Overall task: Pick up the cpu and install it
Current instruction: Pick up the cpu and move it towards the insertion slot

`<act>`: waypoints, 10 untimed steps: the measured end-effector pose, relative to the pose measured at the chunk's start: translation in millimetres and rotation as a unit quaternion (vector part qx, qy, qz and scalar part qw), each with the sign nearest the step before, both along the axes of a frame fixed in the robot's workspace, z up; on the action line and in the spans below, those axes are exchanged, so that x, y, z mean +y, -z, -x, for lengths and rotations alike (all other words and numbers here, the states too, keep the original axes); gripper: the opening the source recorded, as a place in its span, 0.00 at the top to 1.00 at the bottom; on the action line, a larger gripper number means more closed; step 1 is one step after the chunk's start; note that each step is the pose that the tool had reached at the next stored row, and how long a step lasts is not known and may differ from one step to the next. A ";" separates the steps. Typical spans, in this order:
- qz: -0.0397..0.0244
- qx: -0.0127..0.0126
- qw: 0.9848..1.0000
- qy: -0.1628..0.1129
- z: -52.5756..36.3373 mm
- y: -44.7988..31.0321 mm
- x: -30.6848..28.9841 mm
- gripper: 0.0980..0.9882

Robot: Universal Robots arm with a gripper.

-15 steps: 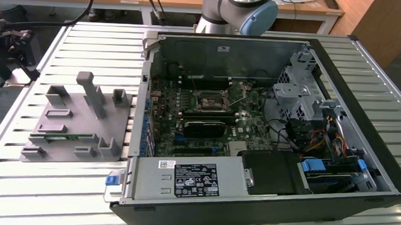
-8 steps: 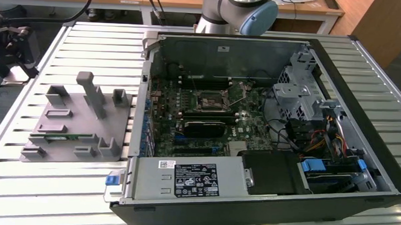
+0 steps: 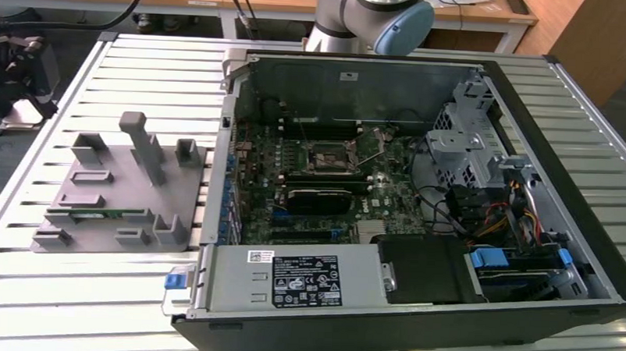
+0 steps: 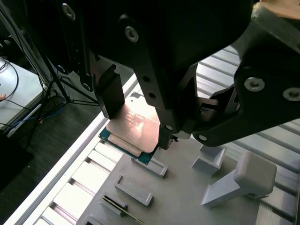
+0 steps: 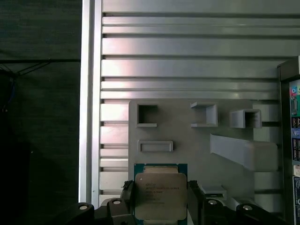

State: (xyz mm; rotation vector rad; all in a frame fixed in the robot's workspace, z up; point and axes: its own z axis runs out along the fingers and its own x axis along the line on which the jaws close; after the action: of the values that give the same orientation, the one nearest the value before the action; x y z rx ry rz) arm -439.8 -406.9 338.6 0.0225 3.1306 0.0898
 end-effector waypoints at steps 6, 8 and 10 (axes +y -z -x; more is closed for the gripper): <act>0.000 0.000 1.000 0.000 0.0 -3.4 0.0 0.51; 0.000 0.000 1.000 0.000 0.0 -4.9 0.0 0.51; 0.000 0.000 1.000 0.000 0.0 -6.8 0.0 0.51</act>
State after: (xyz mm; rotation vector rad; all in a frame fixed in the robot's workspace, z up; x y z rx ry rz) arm -439.8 -406.9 345.4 0.0225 3.1307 0.0897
